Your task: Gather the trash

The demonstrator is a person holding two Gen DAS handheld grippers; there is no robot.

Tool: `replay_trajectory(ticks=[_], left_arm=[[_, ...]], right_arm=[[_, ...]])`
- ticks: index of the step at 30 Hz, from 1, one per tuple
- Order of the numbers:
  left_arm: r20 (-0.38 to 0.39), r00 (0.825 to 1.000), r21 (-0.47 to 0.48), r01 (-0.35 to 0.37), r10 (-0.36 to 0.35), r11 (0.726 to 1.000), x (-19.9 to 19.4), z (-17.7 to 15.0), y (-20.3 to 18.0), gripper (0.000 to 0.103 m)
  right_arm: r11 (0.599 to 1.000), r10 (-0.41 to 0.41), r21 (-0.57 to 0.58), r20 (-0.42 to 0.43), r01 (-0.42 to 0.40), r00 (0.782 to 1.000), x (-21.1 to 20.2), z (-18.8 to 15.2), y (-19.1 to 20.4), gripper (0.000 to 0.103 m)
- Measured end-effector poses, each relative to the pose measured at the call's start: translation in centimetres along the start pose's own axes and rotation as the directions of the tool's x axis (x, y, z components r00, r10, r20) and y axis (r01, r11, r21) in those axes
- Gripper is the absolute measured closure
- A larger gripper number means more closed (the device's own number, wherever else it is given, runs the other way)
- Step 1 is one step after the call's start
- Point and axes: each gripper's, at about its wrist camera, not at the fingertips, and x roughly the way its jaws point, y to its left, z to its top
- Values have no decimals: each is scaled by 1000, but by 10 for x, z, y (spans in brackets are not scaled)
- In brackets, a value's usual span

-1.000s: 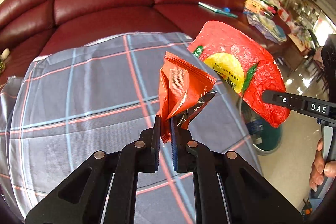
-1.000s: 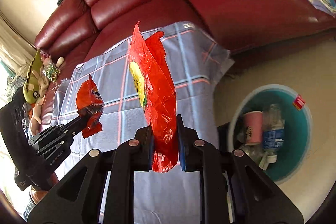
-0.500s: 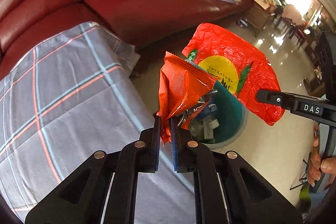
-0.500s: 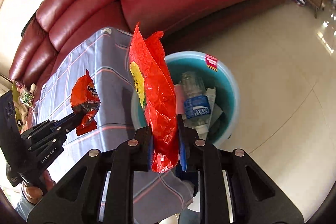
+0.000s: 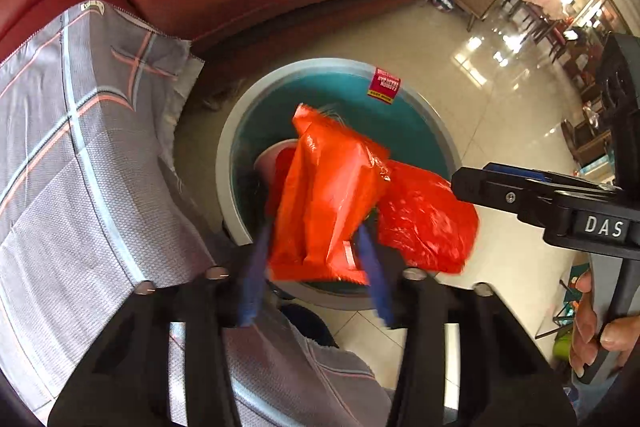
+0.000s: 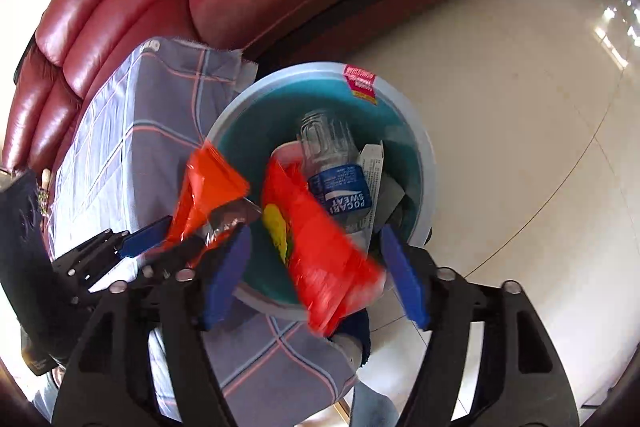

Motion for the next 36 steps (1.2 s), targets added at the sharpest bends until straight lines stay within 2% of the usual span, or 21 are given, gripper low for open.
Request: replay_trajectory(ticks=[1, 3, 6, 9, 10, 15, 19, 22, 24, 27, 36], left_arm=[[11, 1000, 4, -13, 13, 1000, 1, 0, -1, 36], [17, 1000, 7, -27, 27, 1000, 4, 1, -3, 23], [25, 999, 10, -39, 38, 999, 4, 1, -4, 14], [36, 998, 16, -51, 50, 999, -1, 2, -4, 10], [40, 998, 16, -59, 58, 998, -3, 2, -4, 10], [87, 994, -19, -70, 71, 997, -25, -4, 0, 7], [137, 989, -101, -37, 51, 994, -55, -13, 11, 6], [191, 981, -155, -7, 37, 988, -81, -23, 21, 6], [200, 975, -127, -71, 96, 989, -97, -26, 19, 6], [235, 952, -76, -185, 198, 980, -121, -36, 11, 4], [251, 943, -129, -191, 218, 973, -160, -66, 20, 4]], right_arm=[[1000, -1, 6, 6, 1, 1000, -1, 1, -1, 28], [1000, -1, 17, 15, 1, 1000, -2, 4, -4, 27], [999, -4, 38, 24, 3, 1000, -4, 8, -5, 23], [999, -2, 46, 22, 1, 1000, -4, 10, -5, 18], [999, -4, 43, 25, 2, 1000, -5, 10, -3, 15], [1000, -2, 5, 37, 2, 999, -15, 5, 11, 14], [999, 0, -35, 70, 2, 998, -32, -4, 27, 7], [998, 0, -67, 90, 6, 996, -46, -12, 39, 7], [996, -3, -87, 100, 11, 995, -54, -18, 47, 7], [993, -17, -116, 118, 31, 993, -67, -28, 57, 7], [971, -96, -201, 154, 126, 983, -96, -64, 81, 7]])
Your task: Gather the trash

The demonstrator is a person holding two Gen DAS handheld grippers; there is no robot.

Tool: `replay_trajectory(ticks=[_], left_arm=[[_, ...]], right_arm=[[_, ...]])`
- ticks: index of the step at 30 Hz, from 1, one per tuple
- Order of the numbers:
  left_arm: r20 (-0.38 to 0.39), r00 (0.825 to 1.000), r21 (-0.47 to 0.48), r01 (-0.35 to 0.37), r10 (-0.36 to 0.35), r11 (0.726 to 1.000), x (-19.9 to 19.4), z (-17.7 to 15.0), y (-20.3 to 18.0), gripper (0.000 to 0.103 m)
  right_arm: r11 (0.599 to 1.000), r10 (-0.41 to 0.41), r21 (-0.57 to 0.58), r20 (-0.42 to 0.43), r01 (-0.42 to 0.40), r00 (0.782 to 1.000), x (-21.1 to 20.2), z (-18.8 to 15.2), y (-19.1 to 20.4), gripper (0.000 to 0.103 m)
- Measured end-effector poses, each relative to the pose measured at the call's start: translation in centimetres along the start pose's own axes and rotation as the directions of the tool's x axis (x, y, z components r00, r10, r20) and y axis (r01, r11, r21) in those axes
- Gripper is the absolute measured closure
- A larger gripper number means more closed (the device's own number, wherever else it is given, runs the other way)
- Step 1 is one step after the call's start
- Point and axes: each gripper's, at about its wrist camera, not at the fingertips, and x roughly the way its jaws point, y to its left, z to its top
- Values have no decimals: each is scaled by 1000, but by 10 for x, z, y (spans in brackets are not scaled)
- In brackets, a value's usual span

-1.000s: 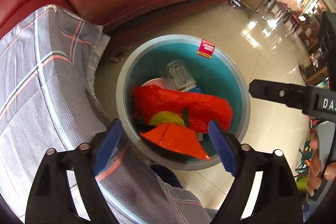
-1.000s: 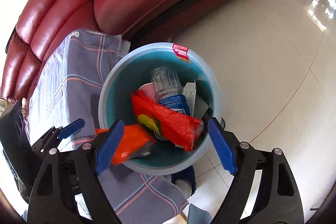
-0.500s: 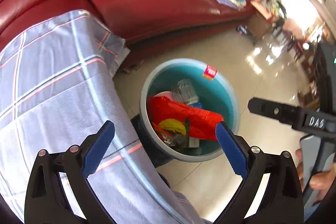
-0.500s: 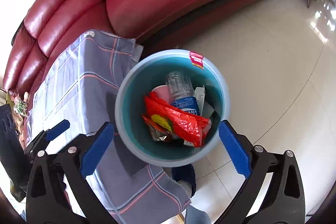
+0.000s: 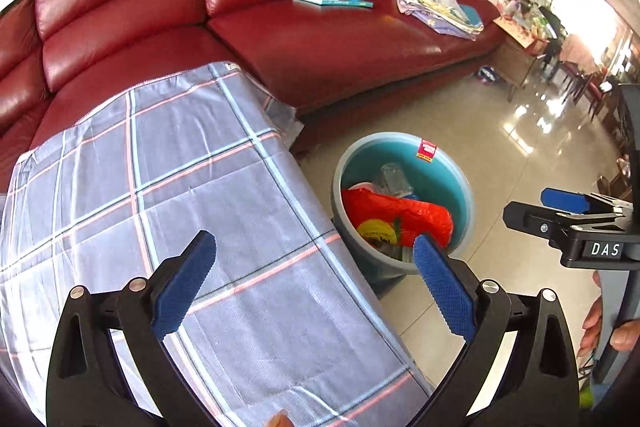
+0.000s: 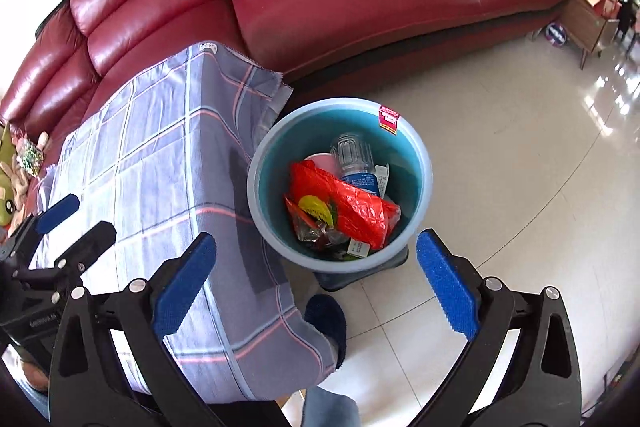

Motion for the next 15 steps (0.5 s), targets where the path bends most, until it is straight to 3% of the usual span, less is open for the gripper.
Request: replay_trajectory(ticks=[15], left_arm=[[33, 998, -60, -48, 50, 997, -48, -43, 20, 4]], right_arm=[[983, -97, -148, 79, 108, 992, -45, -50, 36, 7]])
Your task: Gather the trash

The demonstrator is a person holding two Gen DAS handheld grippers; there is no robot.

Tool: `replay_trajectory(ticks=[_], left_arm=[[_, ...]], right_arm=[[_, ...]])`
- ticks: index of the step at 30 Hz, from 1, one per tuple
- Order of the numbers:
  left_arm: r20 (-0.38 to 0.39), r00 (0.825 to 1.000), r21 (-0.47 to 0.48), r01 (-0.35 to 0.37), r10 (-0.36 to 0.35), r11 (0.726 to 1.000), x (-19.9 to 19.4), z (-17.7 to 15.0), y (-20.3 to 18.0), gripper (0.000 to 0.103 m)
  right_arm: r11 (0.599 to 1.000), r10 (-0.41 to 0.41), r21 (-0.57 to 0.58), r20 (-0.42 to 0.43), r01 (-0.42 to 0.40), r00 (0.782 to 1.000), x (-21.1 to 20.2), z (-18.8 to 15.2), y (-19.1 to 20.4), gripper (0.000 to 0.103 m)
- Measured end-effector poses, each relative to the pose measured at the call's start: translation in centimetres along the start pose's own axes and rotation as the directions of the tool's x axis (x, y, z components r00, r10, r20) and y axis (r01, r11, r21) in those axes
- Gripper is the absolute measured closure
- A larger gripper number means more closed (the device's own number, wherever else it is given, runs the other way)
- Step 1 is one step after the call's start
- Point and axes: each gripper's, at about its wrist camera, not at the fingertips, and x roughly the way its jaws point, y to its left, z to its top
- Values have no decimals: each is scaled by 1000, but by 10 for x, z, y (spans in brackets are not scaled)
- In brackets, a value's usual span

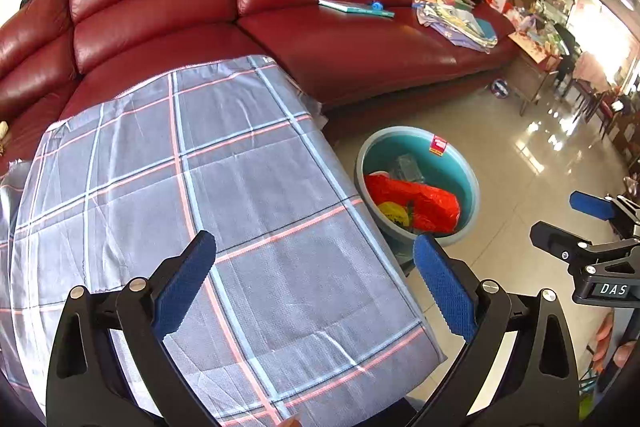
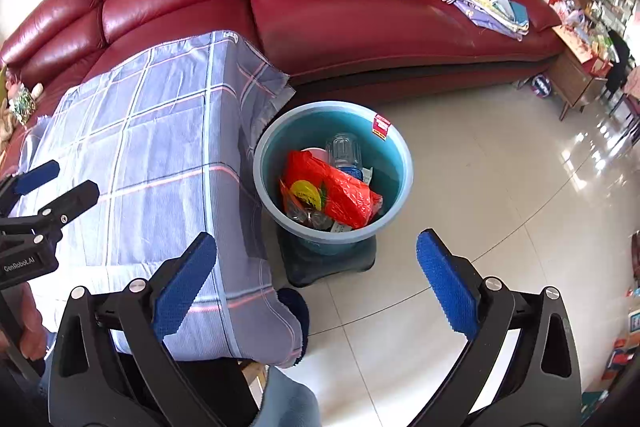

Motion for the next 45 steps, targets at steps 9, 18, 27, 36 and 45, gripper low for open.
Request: replay_trajectory(ticks=[9, 18, 27, 36, 45], left_arm=[[11, 1000, -17, 0, 0, 1000, -8, -5, 4, 4], [-5, 1000, -13, 22, -22, 1000, 0, -8, 1, 4], [-24, 1000, -9, 16, -16, 1000, 7, -11, 0, 4], [-36, 999, -2, 3, -3, 1000, 11, -12, -1, 4], [-47, 999, 18, -10, 11, 1000, 14, -11, -5, 4]], right_arm=[[1000, -5, -16, -19, 4, 1000, 2, -10, 3, 7], [1000, 1, -11, -42, -1, 999, 13, -11, 2, 7], [1000, -7, -16, -49, 6, 999, 19, -10, 4, 7], [1000, -16, -13, -58, 15, 998, 23, -9, 1, 7], [1000, -20, -4, -70, 20, 997, 27, -8, -3, 7]])
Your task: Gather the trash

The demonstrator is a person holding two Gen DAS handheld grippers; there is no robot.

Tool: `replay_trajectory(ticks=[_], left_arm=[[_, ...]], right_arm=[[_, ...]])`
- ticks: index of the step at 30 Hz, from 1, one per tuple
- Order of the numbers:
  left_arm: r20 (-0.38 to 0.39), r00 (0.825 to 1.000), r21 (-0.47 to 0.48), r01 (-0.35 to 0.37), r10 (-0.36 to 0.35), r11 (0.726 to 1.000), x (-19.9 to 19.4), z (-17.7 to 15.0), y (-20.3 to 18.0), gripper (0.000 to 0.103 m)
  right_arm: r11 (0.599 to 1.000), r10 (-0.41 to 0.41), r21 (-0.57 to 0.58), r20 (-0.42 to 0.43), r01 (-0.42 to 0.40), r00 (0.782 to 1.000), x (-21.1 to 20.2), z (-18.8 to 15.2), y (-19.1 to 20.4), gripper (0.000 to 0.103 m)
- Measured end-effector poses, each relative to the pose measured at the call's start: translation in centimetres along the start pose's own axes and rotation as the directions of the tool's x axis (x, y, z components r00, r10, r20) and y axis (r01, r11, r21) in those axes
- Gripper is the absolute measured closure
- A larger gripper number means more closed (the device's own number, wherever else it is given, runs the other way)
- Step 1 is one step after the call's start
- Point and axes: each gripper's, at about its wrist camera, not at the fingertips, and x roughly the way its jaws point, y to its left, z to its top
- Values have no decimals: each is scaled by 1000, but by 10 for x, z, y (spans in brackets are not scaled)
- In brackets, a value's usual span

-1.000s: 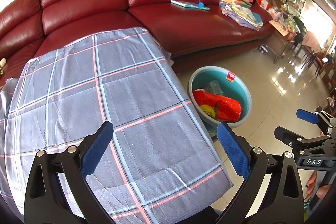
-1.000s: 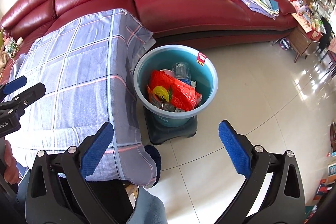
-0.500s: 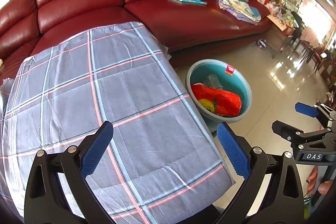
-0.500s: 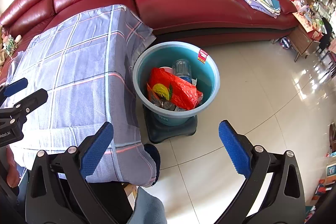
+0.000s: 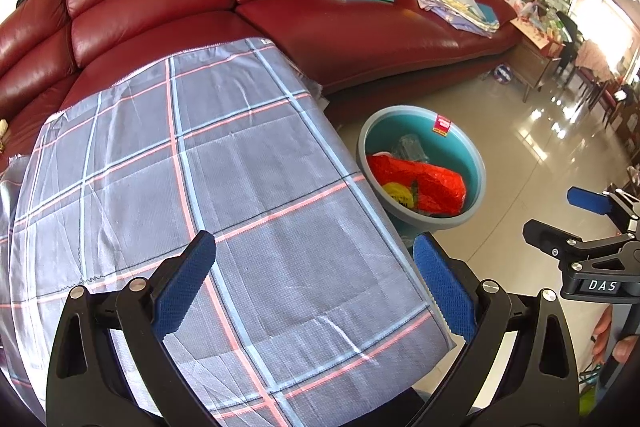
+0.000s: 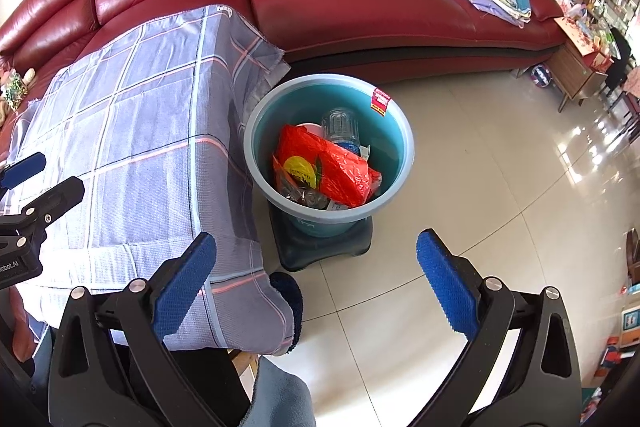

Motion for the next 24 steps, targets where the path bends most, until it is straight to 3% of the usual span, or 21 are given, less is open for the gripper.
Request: replay_trajectory(ticks=[24], left_arm=[[-51, 999, -34, 8, -10, 999, 19, -1, 8, 4]], right_arm=[[1000, -23, 2, -10, 23, 1000, 7, 0, -4, 7]])
